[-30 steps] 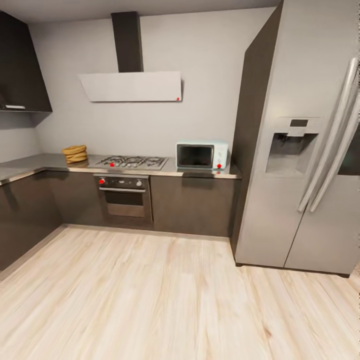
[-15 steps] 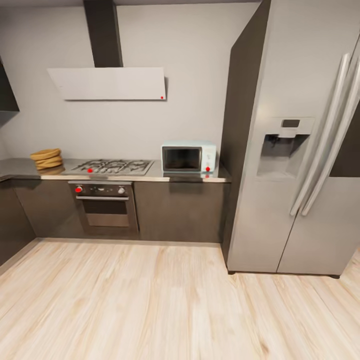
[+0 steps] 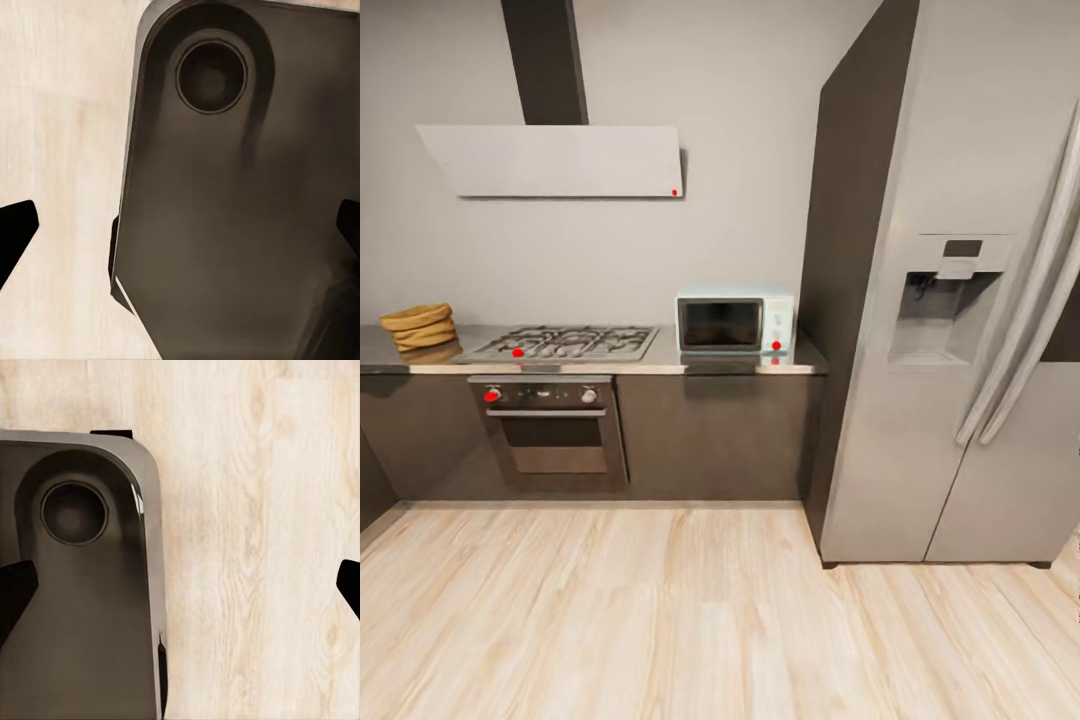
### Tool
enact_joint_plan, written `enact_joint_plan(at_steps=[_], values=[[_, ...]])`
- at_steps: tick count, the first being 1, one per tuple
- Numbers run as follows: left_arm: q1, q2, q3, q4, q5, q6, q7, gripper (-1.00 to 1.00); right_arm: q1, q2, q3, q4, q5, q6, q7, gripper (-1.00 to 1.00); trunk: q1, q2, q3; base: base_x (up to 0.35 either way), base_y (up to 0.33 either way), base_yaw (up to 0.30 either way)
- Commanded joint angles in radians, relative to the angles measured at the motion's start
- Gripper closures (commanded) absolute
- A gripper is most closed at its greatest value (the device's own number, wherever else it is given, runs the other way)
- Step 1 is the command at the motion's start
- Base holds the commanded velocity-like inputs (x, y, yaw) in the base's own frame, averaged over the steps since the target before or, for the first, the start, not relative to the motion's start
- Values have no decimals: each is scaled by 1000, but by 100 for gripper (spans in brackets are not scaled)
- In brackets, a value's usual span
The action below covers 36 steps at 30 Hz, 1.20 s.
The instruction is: In the kitchen, take the popcorn bag from the countertop, put it into the microwave, and heat it until the popcorn is cooked so the cooked popcorn ends up inside the bag.
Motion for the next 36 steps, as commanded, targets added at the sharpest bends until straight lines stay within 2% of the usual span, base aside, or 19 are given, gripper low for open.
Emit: enact_joint_plan(at_steps=[1, 17, 25, 27, 36], values=[[1, 0, 5, -1, 1, -1, 0, -100, 0, 0, -2, 1, 1, -5, -1, -100, 1, 0, -1, 267, 235, -217], [1, 0, 5, -1, 1, -1, 0, -100, -1, 0, -4, 1, -4, -6, -2, -100, 1, 0, -1, 260, 240, -42], [1, 0, 5, -1, 1, -1, 0, -100, -1, 0, -4, -11, -2, -7, -1, -100, 1, 0, -1, 259, 137, 0], [1, 0, 5, -1, 1, 0, 0, -100, -1, 0, -3, -71, 0, -7, -1, -100, 1, 0, -1, 259, 80, 0], [1, -1, 3, -1, 1, -1, 0, -100, -1, 0, -1, -581, 2, -11, -2, -100, 1, 0, -1, 259, 69, 0]])
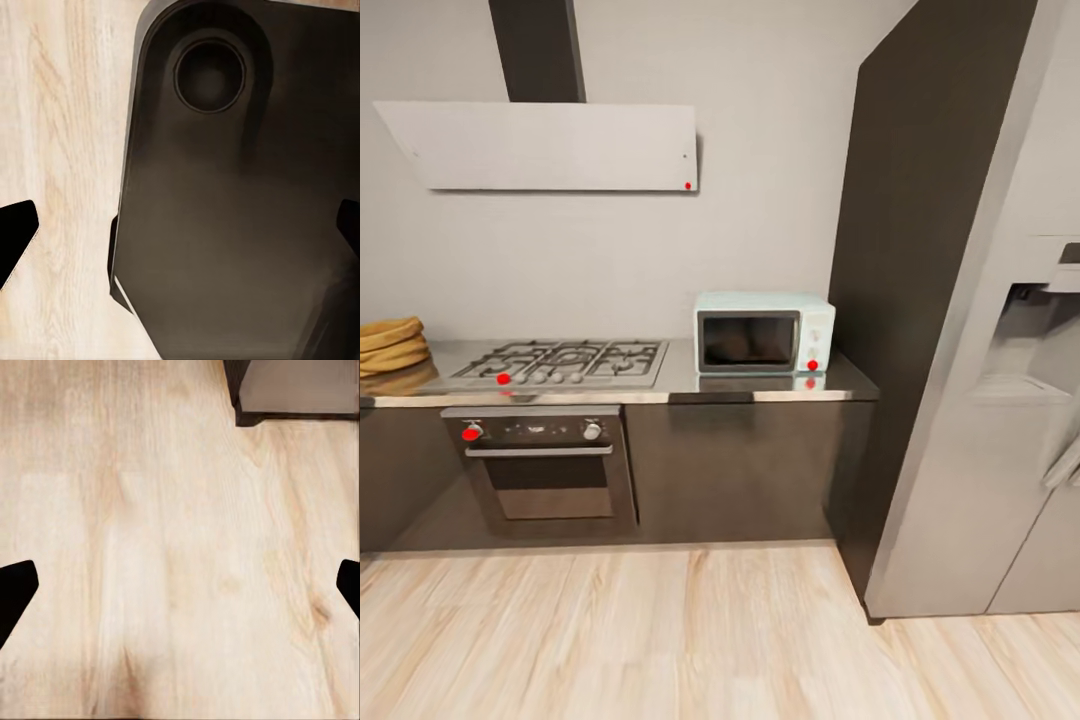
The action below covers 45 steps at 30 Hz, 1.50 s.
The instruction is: In the kitchen, take the popcorn bag from the countertop, put it into the microwave, and heat it until the popcorn is cooked so the cooked popcorn ends up inside the bag.
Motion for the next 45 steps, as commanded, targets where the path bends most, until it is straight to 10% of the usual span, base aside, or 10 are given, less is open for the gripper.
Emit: enact_joint_plan(at_steps=[1, 14, 36, 45], values=[[0, 0, 5, -1, 1, -1, 0, -100, 0, 0, 0, -54, 0, -3, -3, -100, 1, 0, -1, 259, 20, 0], [0, -8, 5, -1, 1, -1, 0, -100, -4, 1, -4, -706, -2, -2, -7, -100, 1, 0, -1, 258, 2, 0], [0, -8, 6, -3, 1, -1, 0, -100, -65, -2, -42, -834, -7, 10, -8, -100, 1, 0, -1, 231, 0, 0], [0, -8, 6, -3, 1, -1, 0, -100, -188, -2, -43, -882, -7, 178, -7, -100, 1, 0, -1, 271, -45, 0]])
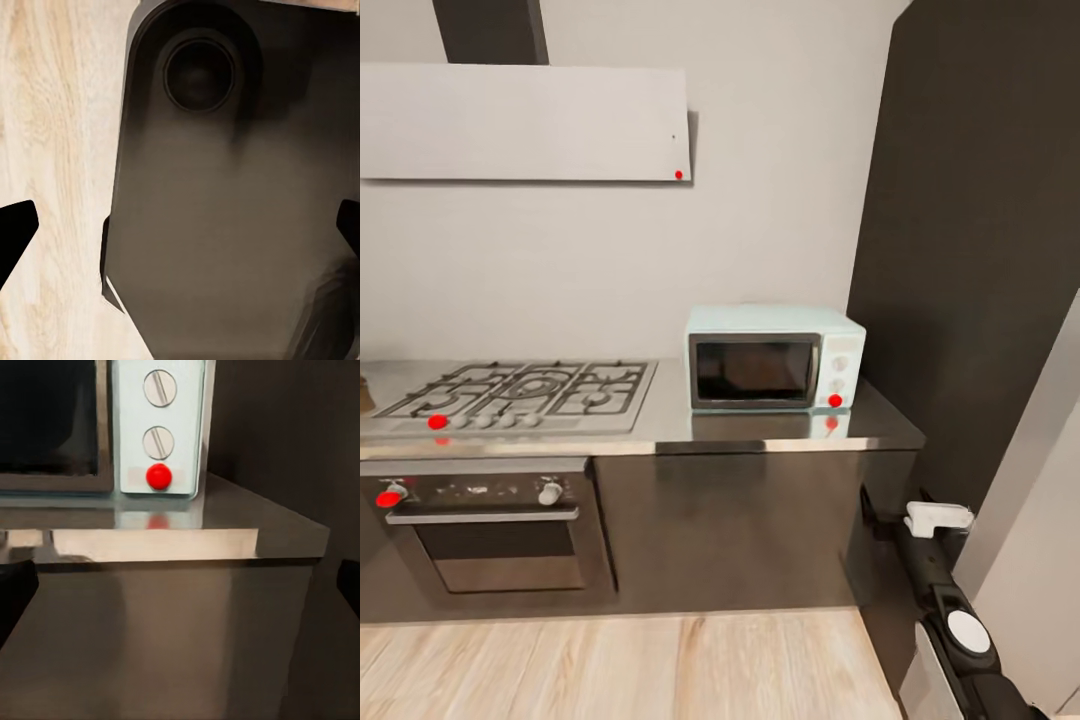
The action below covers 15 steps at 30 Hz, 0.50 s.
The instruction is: In the kitchen, take the popcorn bag from the countertop, put it into the microwave, and heat it until the popcorn is cooked so the cooked popcorn ends up inside the bag.
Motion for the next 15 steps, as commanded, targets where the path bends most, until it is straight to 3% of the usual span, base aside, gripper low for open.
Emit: enact_joint_plan(at_steps=[1, 15], values=[[0, 0, 5, -1, 1, -1, 0, -100, -11, 0, 1, 0, 0, 9, -4, -100, 0, 0, -1, 273, -113, 0], [0, 0, 6, -1, 1, -1, 0, -100, -20, 0, 2, 0, -1, 12, -4, -100, 0, 0, -1, 275, -83, 0]])
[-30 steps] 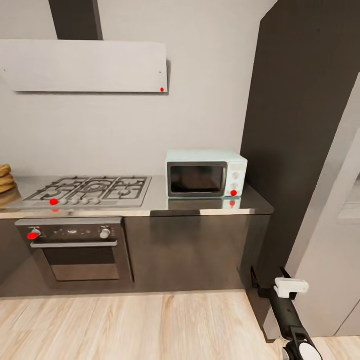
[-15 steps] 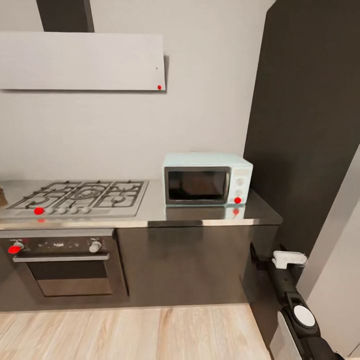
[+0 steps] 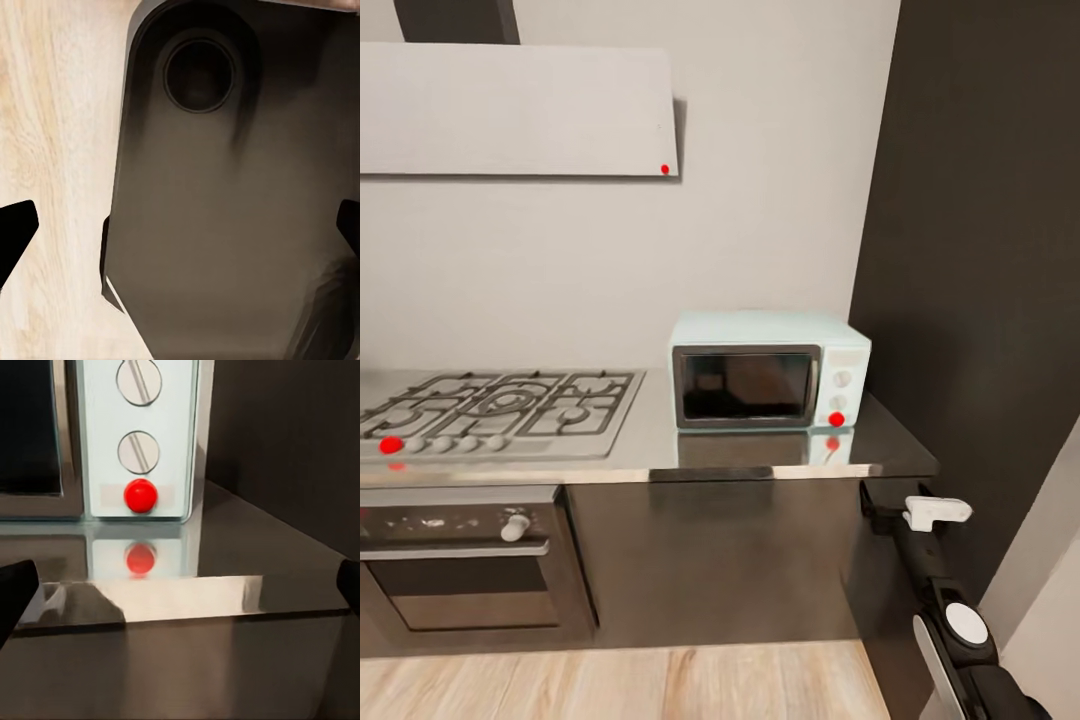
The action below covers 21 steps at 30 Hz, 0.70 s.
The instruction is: In the kitchen, take the popcorn bag from the countertop, put it into the microwave, and heat it until the popcorn is cooked so the cooked popcorn ends up inside the bag.
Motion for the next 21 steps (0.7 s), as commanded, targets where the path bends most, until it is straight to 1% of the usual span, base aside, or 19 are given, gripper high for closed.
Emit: enact_joint_plan(at_steps=[1, 4, 6, 19, 21], values=[[0, 0, 5, -1, 1, -1, 0, -100, 0, 0, 2, 0, -1, -3, -3, -100, 0, 0, -1, 275, -5, 0], [0, 0, 5, -1, 1, -1, 0, -100, 0, 0, 6, 0, -1, -3, -1, -100, 0, 0, -1, 272, -1, 0], [0, 0, 5, -1, 1, -1, 0, -100, 0, 1, 12, 0, -1, -4, -1, -100, 0, 0, -1, 147, 0, 0], [0, -2, 5, -3, 1, -1, 0, -100, 0, 1, 15, 0, -1, -3, 5, -100, 0, 0, -1, 9, 0, 0], [0, -5, 5, -3, 1, 0, 0, -100, 0, 1, 15, 0, -1, -3, 5, -100, -7, 14, 5, 0, 0, 0]])
